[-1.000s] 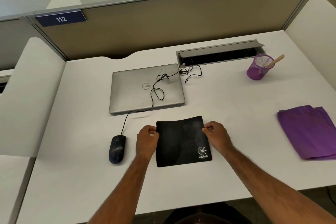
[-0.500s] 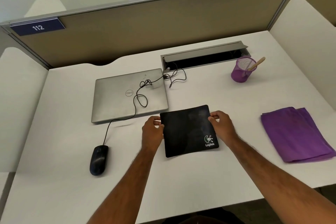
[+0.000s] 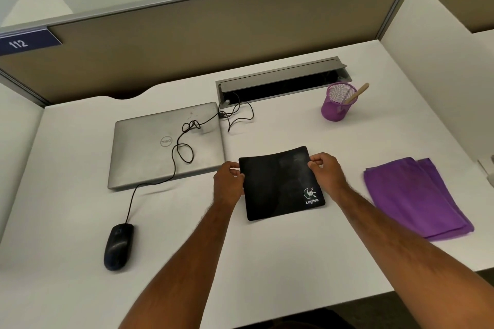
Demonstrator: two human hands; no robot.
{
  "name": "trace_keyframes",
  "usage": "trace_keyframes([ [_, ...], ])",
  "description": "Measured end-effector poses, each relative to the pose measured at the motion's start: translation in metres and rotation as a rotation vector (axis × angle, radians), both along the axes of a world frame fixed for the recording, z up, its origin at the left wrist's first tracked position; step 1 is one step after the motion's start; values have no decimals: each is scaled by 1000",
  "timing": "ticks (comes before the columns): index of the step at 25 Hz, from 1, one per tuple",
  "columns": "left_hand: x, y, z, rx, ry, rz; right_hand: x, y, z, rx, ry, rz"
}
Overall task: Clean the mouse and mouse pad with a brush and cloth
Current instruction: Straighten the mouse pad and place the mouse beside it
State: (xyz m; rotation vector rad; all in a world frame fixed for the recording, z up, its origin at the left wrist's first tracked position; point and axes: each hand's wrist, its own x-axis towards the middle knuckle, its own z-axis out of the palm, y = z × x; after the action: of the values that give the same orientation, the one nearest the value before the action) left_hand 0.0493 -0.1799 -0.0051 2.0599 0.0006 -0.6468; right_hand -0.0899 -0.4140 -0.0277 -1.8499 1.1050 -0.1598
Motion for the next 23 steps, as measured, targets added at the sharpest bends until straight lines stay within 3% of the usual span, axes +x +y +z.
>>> trace_keyframes([
  [6,1,-9,-9,162,-49,-12,3,-6,-1,-37,39,26],
  [18,-1,-3,-12,170,-113,-105,-9,-9,5,-131,74,113],
  [23,-13,19,-10,226,-244,-200,-9,22,14,-518,104,406],
])
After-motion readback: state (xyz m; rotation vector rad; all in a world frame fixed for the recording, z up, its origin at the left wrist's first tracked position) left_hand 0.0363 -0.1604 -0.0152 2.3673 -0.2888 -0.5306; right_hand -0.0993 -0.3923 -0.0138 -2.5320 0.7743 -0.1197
